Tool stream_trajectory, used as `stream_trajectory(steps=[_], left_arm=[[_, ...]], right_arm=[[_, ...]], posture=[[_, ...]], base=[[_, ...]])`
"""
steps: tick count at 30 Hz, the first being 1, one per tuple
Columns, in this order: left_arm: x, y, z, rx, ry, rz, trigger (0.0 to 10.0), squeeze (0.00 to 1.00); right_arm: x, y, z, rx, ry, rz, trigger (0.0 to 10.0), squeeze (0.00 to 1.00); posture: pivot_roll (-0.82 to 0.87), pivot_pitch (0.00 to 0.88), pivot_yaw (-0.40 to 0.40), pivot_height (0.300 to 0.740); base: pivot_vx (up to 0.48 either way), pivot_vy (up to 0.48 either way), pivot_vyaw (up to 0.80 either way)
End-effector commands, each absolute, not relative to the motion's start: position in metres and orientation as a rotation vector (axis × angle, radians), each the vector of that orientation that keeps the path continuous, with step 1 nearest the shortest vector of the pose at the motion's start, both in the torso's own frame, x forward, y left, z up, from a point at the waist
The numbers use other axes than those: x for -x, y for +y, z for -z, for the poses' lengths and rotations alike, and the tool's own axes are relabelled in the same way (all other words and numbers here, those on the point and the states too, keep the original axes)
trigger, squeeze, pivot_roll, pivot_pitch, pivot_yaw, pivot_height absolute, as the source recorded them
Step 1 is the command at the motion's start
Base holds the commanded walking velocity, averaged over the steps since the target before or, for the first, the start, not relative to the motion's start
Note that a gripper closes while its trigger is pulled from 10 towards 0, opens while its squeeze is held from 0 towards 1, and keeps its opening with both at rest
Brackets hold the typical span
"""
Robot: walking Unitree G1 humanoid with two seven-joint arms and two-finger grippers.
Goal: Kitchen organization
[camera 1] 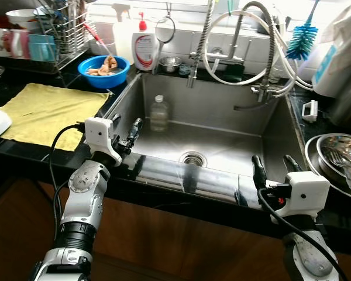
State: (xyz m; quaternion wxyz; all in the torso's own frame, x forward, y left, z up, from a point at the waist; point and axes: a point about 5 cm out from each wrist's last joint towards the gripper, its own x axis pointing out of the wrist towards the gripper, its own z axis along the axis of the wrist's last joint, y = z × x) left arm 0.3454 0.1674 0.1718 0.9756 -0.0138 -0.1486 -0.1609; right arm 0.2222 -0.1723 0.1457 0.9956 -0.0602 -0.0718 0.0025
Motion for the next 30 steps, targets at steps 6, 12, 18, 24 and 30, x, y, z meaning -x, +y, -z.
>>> stream_trajectory(steps=[6,12,18,24,30], left_arm=[[-0.3487,0.1651,-0.1787,0.015,-0.308,0.33,10.0,0.0],[-0.3485,0.1637,-0.1784,0.02,-0.306,0.33,10.0,0.0],[-0.3485,0.1621,-0.1786,0.023,-0.307,0.331,10.0,0.0],[-0.3487,0.1618,-0.1789,0.024,-0.308,0.329,10.0,0.0],[-0.3483,0.1611,-0.1784,0.028,-0.309,0.328,10.0,0.0]], right_arm=[[-0.2269,-0.1659,-0.1456,0.1,-0.137,-0.027,10.0,0.0],[-0.2279,-0.1646,-0.1463,0.101,-0.144,-0.025,10.0,0.0],[-0.2301,-0.1625,-0.1515,0.106,-0.172,-0.03,10.0,0.0],[-0.2319,-0.1614,-0.1525,0.128,-0.172,-0.03,10.0,0.0],[-0.2335,-0.1608,-0.1528,0.128,-0.167,-0.027,10.0,0.0]], posture=[[-0.01,0.0,-0.027,0.74],[-0.01,0.0,-0.029,0.74],[-0.01,0.0,-0.033,0.74],[-0.01,0.0,-0.035,0.74],[-0.01,0.0,-0.04,0.74]], base=[[0.0,0.0,-0.6],[0.0,0.0,-0.68],[0.0,0.0,-0.77],[0.0,0.0,-0.8],[0.0,0.0,-0.8]])
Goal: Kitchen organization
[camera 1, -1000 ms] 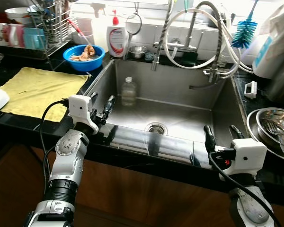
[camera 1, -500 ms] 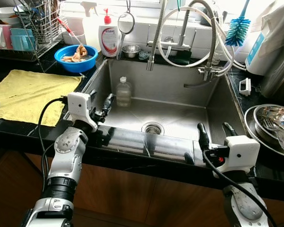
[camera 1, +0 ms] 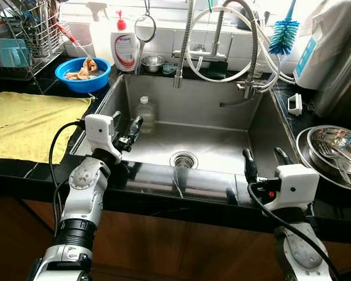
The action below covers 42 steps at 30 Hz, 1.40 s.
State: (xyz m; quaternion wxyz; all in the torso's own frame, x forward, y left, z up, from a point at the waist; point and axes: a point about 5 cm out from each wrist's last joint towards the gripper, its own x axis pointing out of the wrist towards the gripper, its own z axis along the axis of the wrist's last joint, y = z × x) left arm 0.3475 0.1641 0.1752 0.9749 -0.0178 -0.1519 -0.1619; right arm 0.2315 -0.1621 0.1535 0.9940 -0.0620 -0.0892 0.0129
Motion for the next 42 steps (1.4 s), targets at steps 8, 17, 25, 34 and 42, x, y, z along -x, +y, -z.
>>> stream_trajectory(steps=[8,17,25,34,42], left_arm=[[-0.347,0.1585,-0.1769,0.036,-0.308,0.331,10.0,0.0],[-0.3472,0.1578,-0.1766,0.036,-0.307,0.333,10.0,0.0],[-0.3472,0.1563,-0.1765,0.039,-0.307,0.336,10.0,0.0],[-0.3472,0.155,-0.1756,0.046,-0.298,0.34,10.0,0.0],[-0.3471,0.1541,-0.1761,0.047,-0.303,0.342,10.0,0.0]], right_arm=[[-0.2353,-0.1634,-0.1508,0.128,-0.146,-0.009,10.0,0.0],[-0.2358,-0.1566,-0.1533,0.122,-0.166,-0.037,10.0,0.0],[-0.2378,-0.1557,-0.153,0.118,-0.154,-0.035,10.0,0.0],[-0.2387,-0.1546,-0.1553,0.092,-0.17,-0.039,10.0,0.0],[-0.2396,-0.1557,-0.1526,0.092,-0.143,-0.02,10.0,0.0]], posture=[[-0.01,0.0,-0.043,0.74],[-0.01,0.0,-0.043,0.74],[-0.01,0.0,-0.044,0.74],[-0.01,0.0,-0.045,0.74],[-0.01,0.0,-0.045,0.74]], base=[[0.0,0.0,-0.3],[0.0,0.0,0.0],[0.0,0.0,0.0],[0.0,0.0,0.0],[0.0,0.311,-0.1]])
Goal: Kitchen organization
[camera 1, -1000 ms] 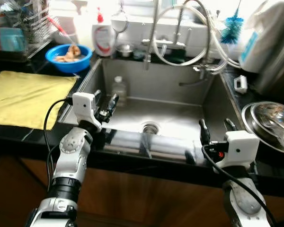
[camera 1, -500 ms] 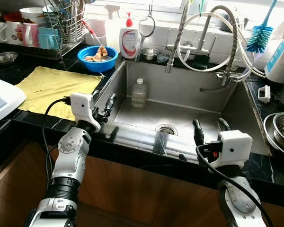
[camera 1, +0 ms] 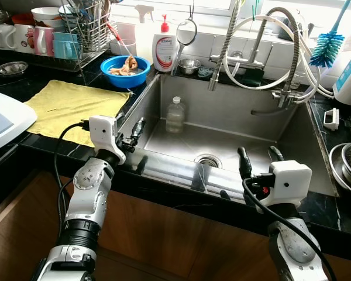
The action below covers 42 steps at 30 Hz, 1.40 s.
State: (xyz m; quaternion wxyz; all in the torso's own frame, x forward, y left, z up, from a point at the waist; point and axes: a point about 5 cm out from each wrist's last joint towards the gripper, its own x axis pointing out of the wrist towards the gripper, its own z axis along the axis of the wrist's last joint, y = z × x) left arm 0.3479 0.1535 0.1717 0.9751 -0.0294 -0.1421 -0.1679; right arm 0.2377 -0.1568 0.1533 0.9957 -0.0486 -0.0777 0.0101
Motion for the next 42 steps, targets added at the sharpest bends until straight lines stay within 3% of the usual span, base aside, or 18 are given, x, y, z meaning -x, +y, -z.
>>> stream_trajectory(steps=[1,30,42], left_arm=[[-0.347,0.154,-0.176,0.046,-0.304,0.342,10.0,0.0],[-0.348,0.154,-0.179,0.029,-0.31,0.339,10.0,0.0],[-0.348,0.151,-0.193,0.012,-0.359,0.341,10.0,0.0]], right_arm=[[-0.24,-0.156,-0.152,0.092,-0.141,-0.02,10.0,0.0],[-0.242,-0.152,-0.153,0.088,-0.148,-0.04,10.0,0.0],[-0.242,-0.156,-0.162,0.117,-0.179,-0.025,10.0,0.0]], posture=[[-0.01,0.0,-0.045,0.74],[0.0,0.0,-0.046,0.74],[-0.01,0.0,-0.045,0.74]], base=[[0.0,0.0,-0.8],[0.0,0.017,-0.8],[0.0,0.0,0.0]])
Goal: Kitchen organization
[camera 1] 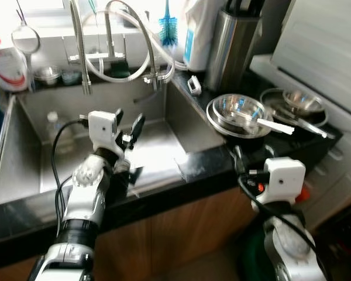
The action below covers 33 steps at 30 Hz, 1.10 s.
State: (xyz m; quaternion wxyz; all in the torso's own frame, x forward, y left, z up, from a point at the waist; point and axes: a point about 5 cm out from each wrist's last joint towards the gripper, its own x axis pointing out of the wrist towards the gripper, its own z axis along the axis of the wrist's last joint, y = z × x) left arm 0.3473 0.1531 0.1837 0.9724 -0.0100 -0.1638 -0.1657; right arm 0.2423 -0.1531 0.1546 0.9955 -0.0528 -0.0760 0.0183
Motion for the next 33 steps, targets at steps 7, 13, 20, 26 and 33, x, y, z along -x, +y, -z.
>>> stream_trajectory(steps=[7,13,20,26,33], left_arm=[[-0.34,0.144,-0.219,-0.038,-0.46,0.369,10.0,0.0],[-0.328,0.138,-0.2,-0.03,-0.405,0.397,10.0,0.0],[-0.321,0.154,-0.191,-0.064,-0.386,0.333,10.0,0.0],[-0.324,0.155,-0.192,-0.068,-0.387,0.314,10.0,0.0],[-0.326,0.143,-0.191,-0.042,-0.388,0.33,10.0,0.0]], right_arm=[[-0.242,-0.165,-0.168,0.133,-0.202,0.013,10.0,0.0],[-0.238,-0.187,-0.172,0.156,-0.216,0.126,10.0,0.0],[-0.232,-0.19,-0.172,0.2,-0.226,0.117,10.0,0.0],[-0.232,-0.195,-0.168,0.205,-0.208,0.13,10.0,0.0],[-0.24,-0.195,-0.167,0.175,-0.194,0.068,10.0,1.0]], posture=[[-0.01,0.0,-0.037,0.74],[-0.02,0.0,-0.029,0.74],[-0.01,0.0,-0.03,0.74],[-0.02,0.0,-0.03,0.74],[-0.02,0.0,-0.029,0.74]], base=[[0.0,0.0,0.0],[0.0,0.0,0.0],[0.0,0.0,0.0],[0.0,0.0,0.0],[0.0,0.0,0.0]])
